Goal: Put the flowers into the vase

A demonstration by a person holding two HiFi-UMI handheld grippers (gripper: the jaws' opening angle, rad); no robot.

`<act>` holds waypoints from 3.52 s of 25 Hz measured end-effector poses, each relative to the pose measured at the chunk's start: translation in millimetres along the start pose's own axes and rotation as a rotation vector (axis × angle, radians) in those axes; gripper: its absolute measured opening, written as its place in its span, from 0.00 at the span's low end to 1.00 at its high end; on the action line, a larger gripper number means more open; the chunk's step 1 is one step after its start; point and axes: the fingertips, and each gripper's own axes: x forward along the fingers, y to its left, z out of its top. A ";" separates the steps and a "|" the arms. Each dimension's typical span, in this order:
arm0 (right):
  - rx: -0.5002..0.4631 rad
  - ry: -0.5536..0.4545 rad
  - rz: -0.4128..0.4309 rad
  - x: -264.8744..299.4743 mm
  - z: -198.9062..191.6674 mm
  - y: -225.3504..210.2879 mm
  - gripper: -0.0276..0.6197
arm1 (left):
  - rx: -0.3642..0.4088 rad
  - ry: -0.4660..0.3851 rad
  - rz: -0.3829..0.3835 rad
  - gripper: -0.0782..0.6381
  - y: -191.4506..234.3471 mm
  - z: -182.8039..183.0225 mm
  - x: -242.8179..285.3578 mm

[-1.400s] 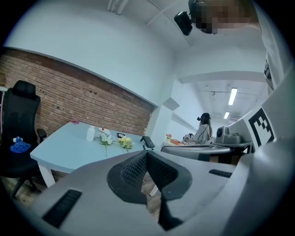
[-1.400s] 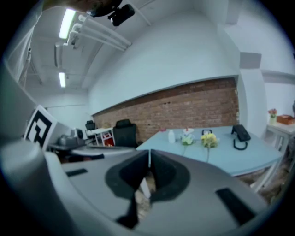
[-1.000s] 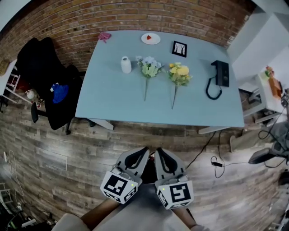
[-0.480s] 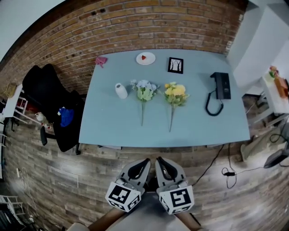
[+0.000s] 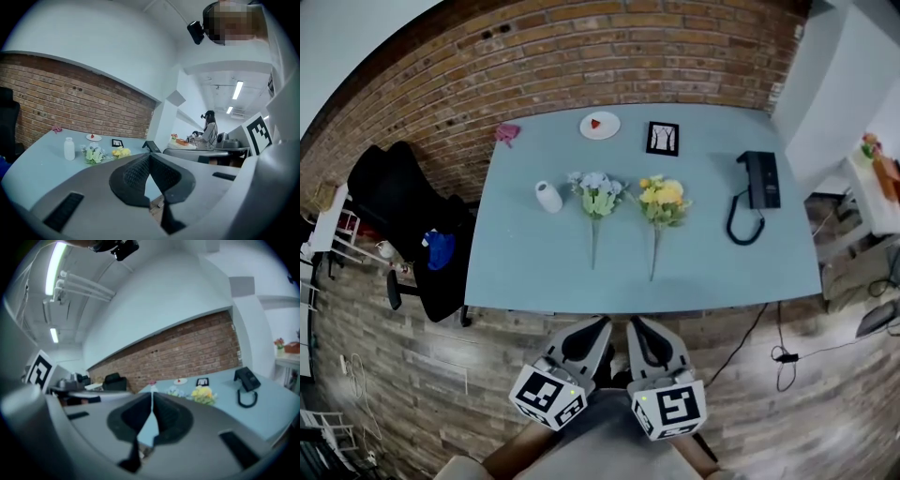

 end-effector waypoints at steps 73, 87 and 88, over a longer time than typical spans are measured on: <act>0.032 0.222 -0.070 229.2 11.4 -69.2 0.08 | -0.173 0.413 0.134 0.12 249.0 -53.7 172.9; 0.107 0.292 -0.041 238.9 -12.2 -92.1 0.08 | -0.259 0.541 0.192 0.22 267.3 -98.2 198.0; 0.114 0.297 -0.039 240.2 -14.1 -93.7 0.08 | -0.261 0.556 0.196 0.22 268.6 -101.7 198.7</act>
